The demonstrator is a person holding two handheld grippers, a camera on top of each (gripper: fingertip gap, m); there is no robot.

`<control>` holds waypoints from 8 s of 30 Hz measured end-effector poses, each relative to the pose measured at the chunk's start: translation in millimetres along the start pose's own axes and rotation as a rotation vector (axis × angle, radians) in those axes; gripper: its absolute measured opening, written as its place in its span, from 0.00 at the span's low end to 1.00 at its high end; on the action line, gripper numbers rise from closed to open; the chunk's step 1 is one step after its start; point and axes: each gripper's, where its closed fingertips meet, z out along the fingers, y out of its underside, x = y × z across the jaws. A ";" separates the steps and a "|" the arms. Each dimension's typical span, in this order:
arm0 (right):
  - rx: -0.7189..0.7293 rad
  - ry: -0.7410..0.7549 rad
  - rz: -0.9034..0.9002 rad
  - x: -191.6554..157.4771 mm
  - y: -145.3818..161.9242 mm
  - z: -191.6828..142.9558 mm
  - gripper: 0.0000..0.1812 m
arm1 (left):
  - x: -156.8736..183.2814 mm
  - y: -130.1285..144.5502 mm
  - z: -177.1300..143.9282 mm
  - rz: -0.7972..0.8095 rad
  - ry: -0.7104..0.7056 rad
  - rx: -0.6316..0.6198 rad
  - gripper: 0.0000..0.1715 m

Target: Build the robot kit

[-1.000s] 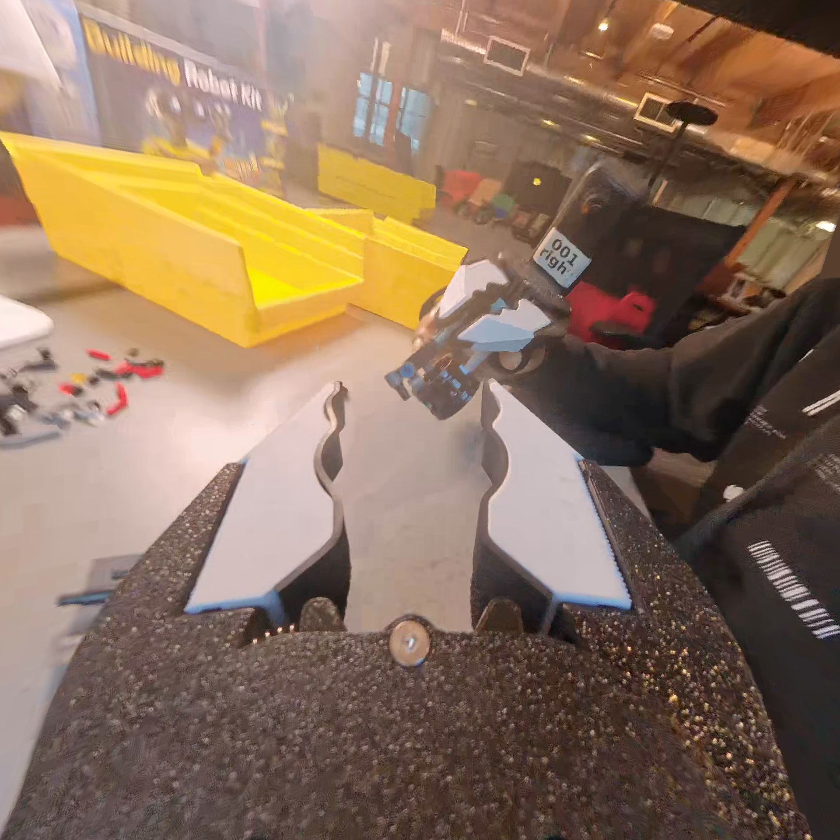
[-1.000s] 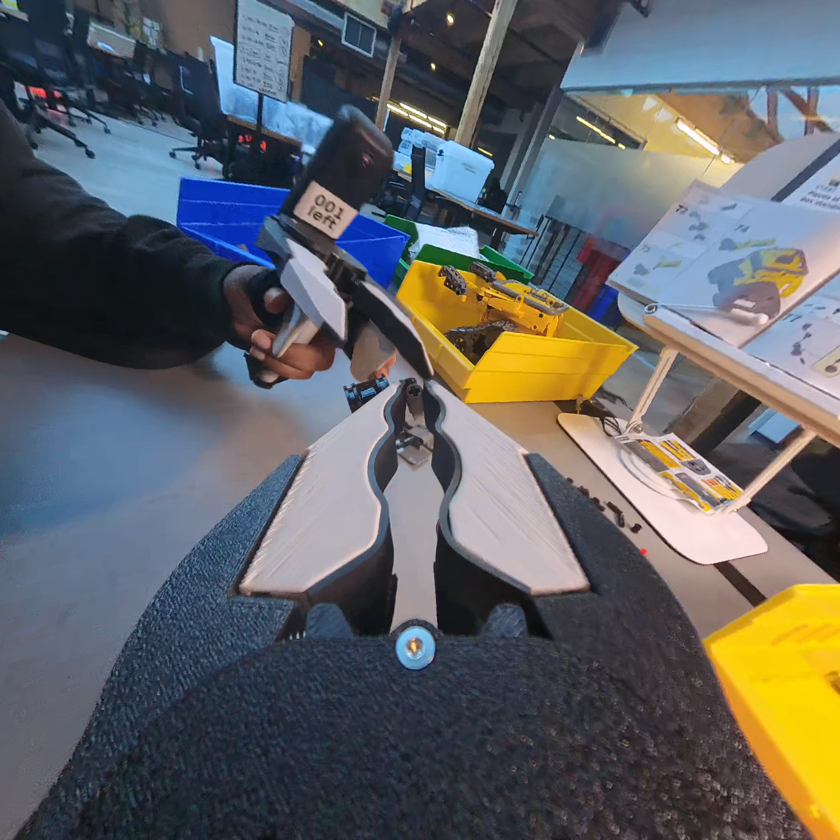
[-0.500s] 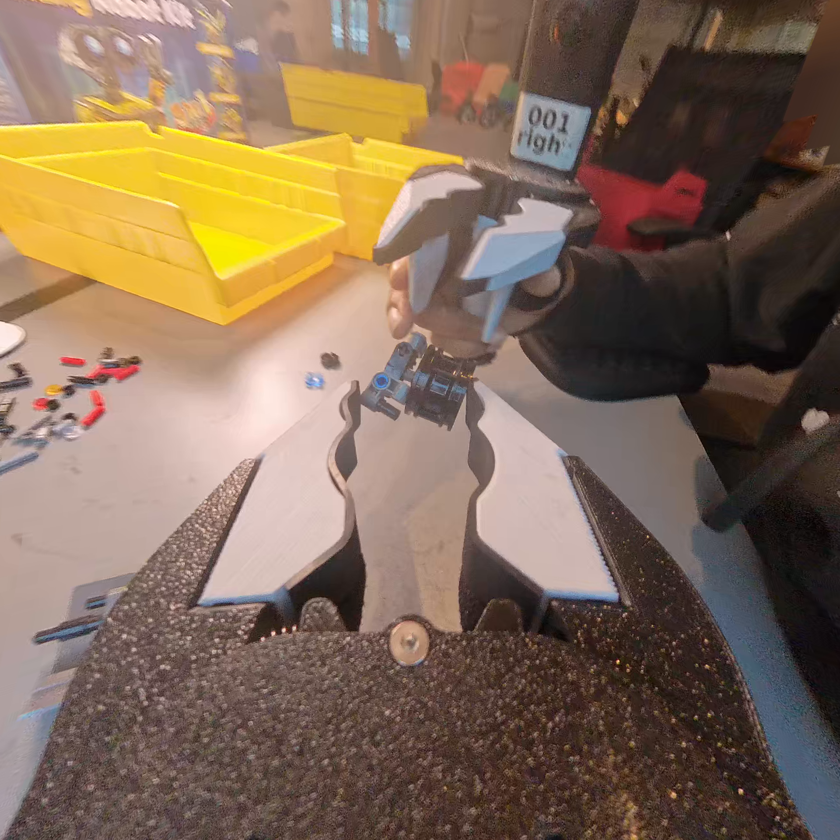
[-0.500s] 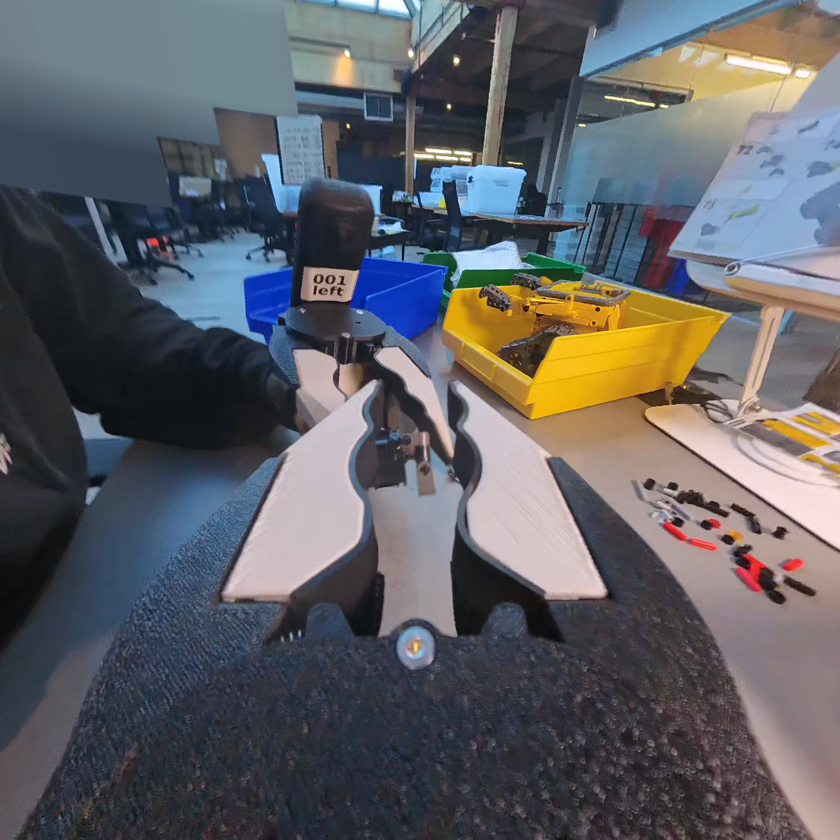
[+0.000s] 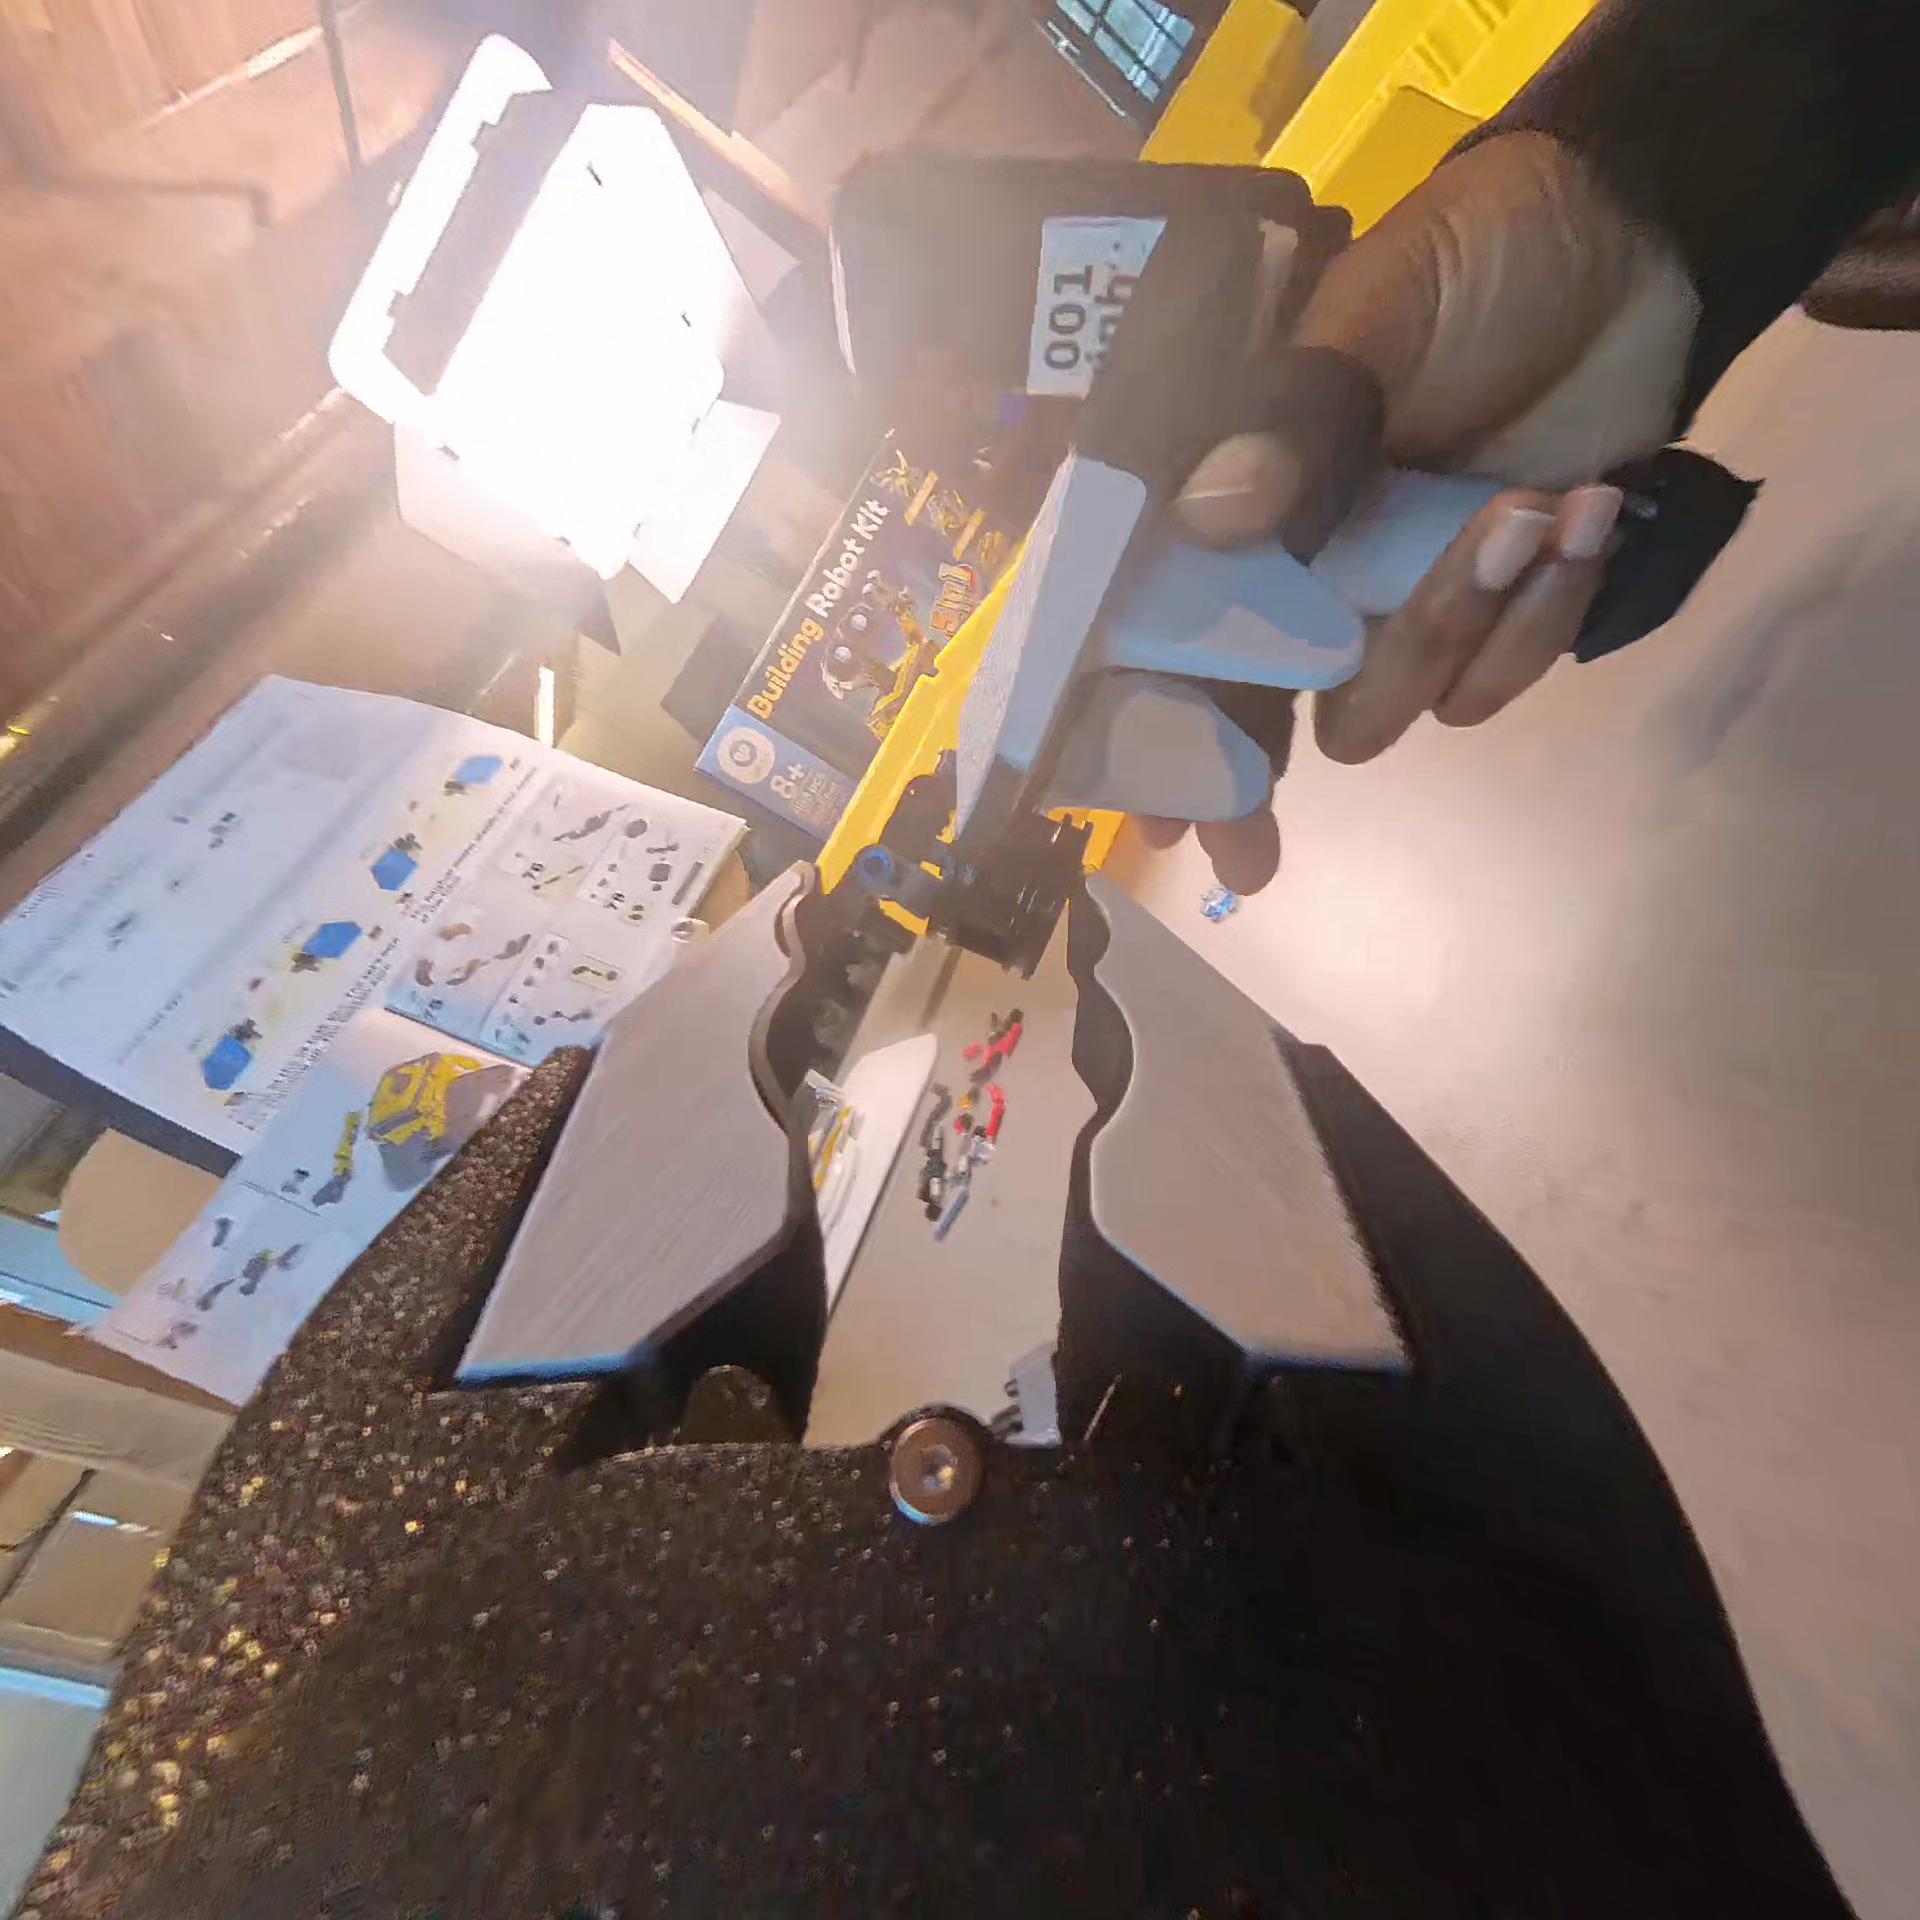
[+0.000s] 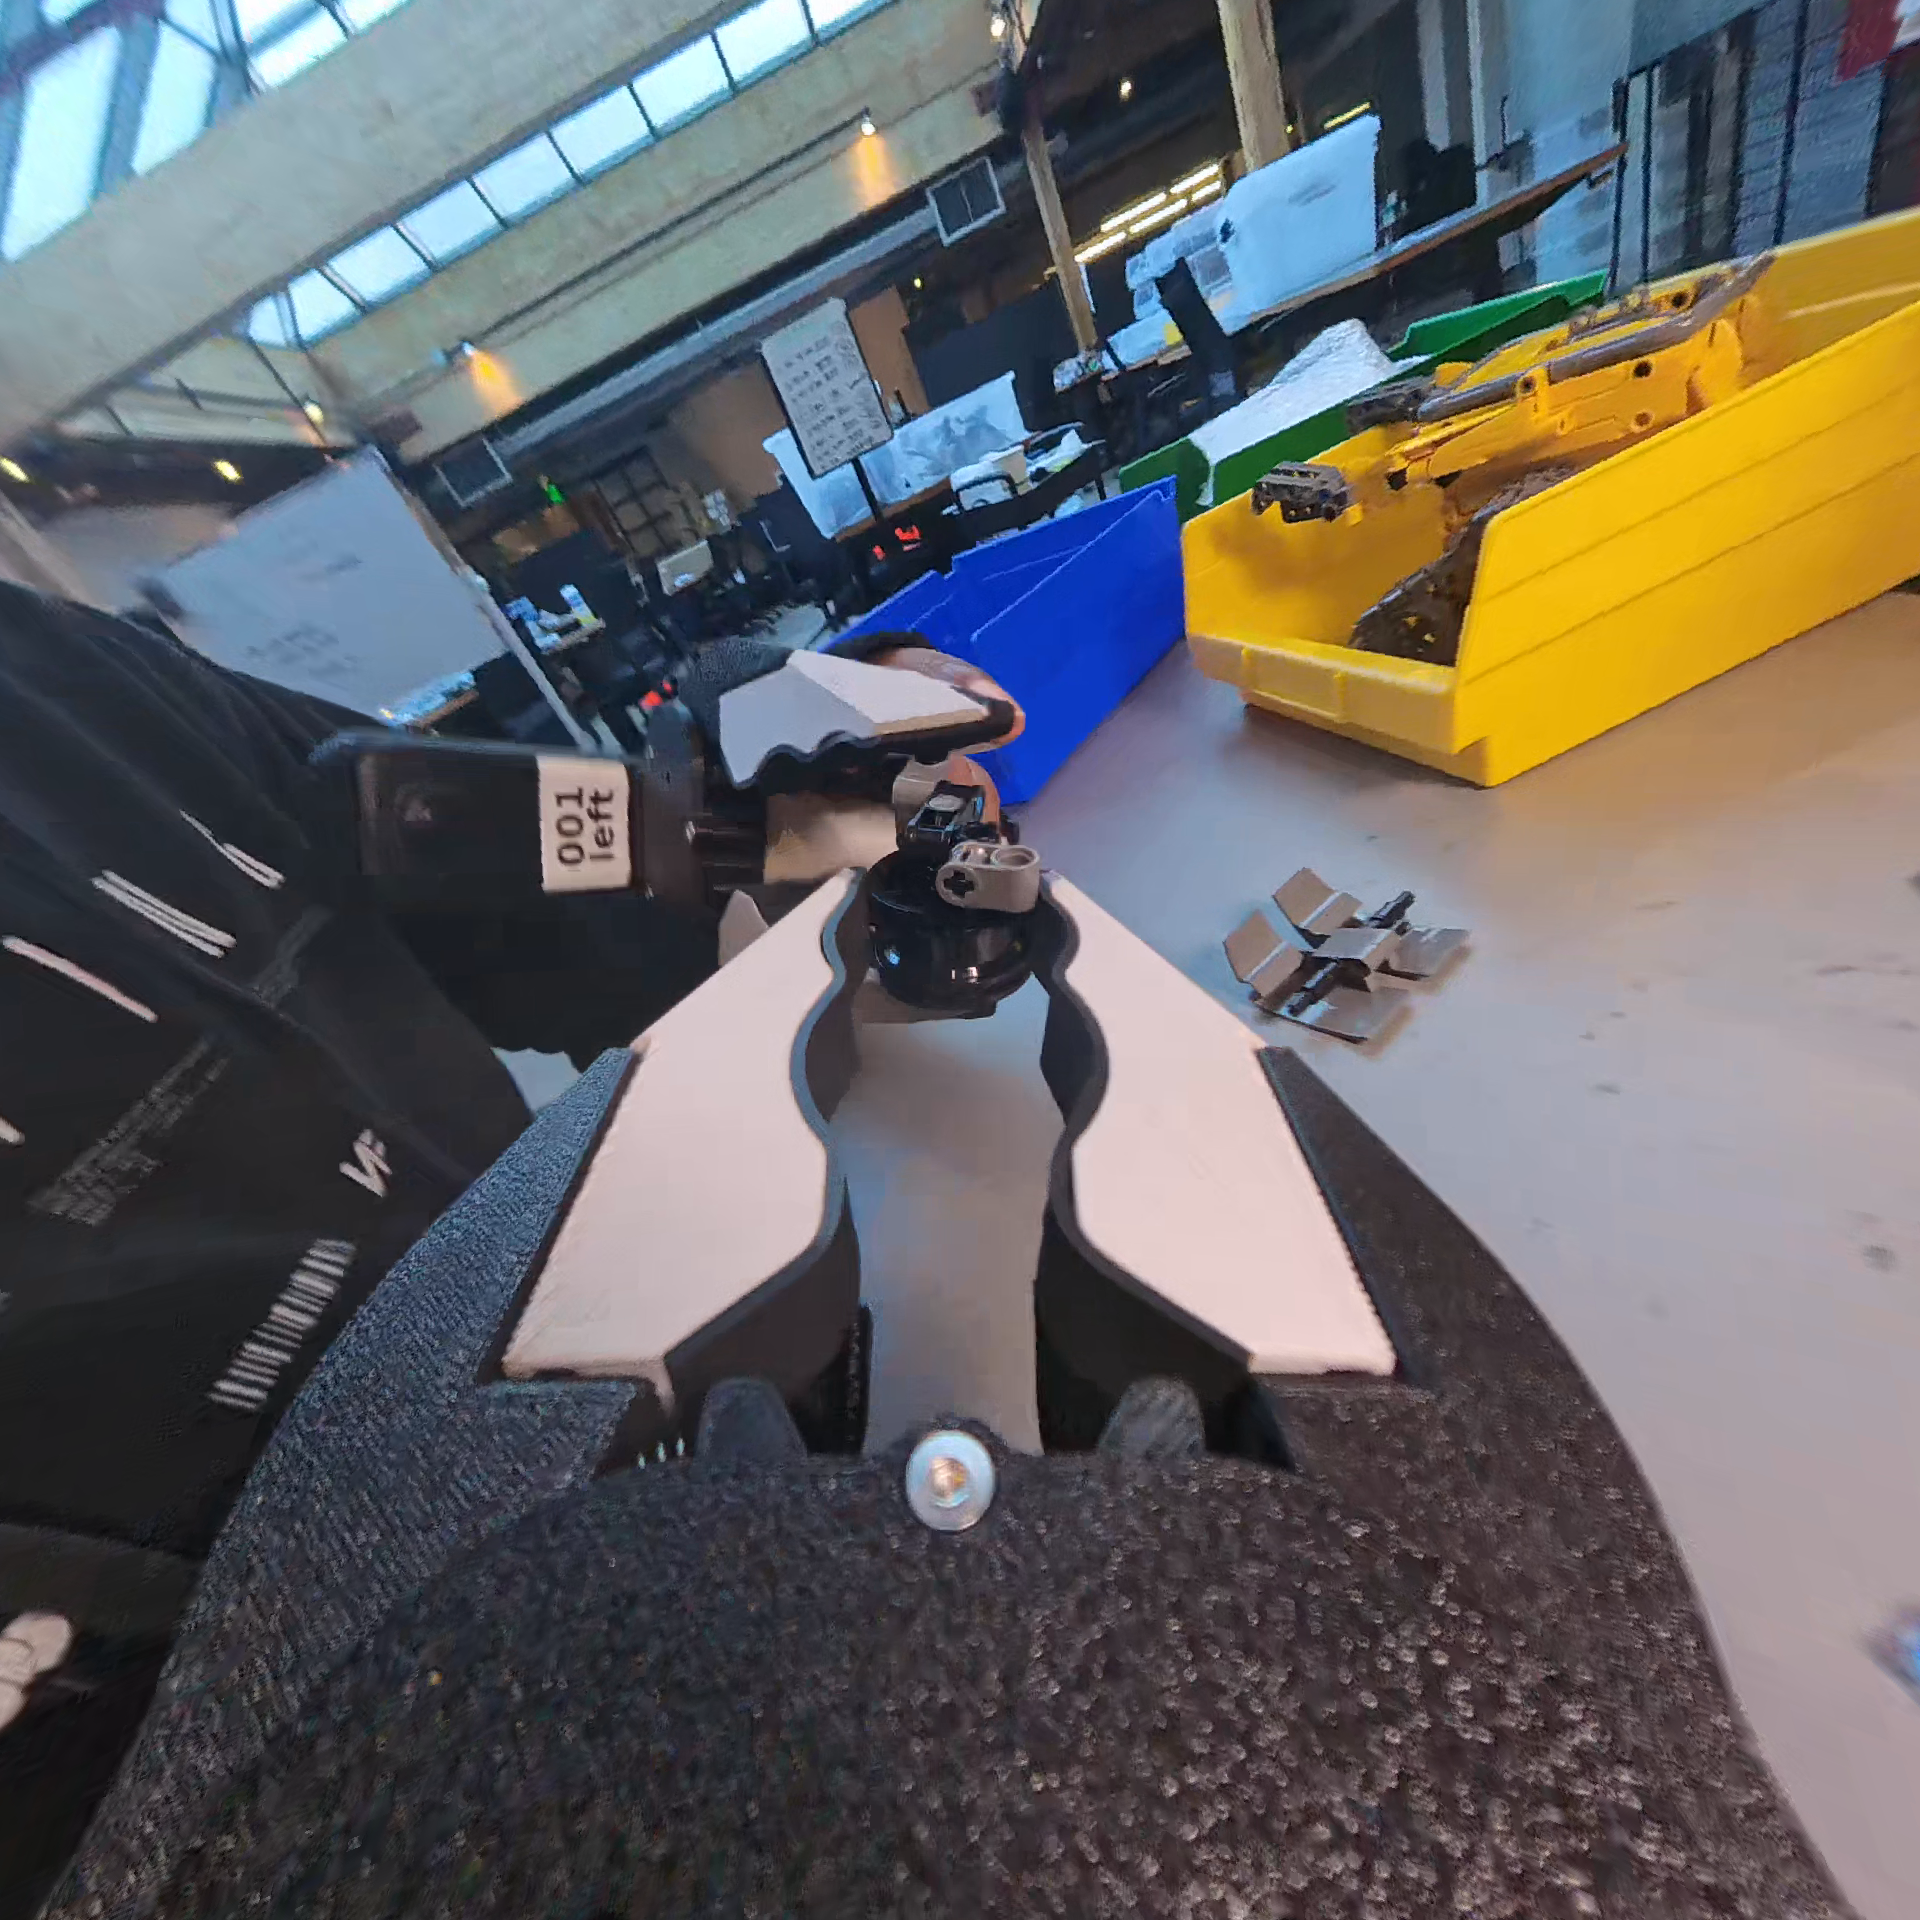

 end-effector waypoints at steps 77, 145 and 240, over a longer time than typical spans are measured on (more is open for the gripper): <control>-0.100 -0.029 -0.385 -13.0 19.7 -14.8 0.06 | 39.8 -7.6 -12.3 -0.978 0.680 -0.009 0.20; -0.173 -0.147 -0.312 -12.2 34.5 -20.9 0.04 | 44.9 -8.2 -16.4 -0.891 0.725 0.025 0.18; 0.266 -0.444 0.148 -53.7 -26.7 -17.3 0.04 | 14.0 -63.1 -16.5 -1.283 0.770 0.284 0.19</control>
